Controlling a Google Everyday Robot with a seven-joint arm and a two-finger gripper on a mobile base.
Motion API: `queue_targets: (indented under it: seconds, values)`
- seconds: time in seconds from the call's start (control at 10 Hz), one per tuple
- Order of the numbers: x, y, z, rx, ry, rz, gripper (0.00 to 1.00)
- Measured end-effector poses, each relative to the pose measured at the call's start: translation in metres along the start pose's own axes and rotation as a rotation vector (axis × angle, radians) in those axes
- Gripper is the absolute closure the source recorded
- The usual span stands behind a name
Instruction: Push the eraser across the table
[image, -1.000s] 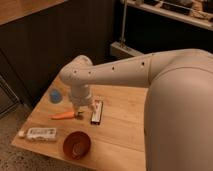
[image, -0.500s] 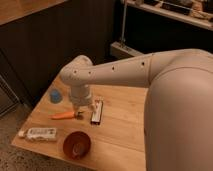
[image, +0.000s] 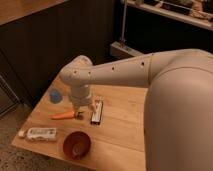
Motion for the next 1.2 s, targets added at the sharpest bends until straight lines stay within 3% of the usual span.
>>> queue_targets:
  seconds: [0.6, 1.2]
  values:
    - [0.003, -0.002, 0.008, -0.010, 0.008, -0.002, 0.35]
    - [0.015, -0.006, 0.027, 0.020, 0.033, 0.002, 0.35]
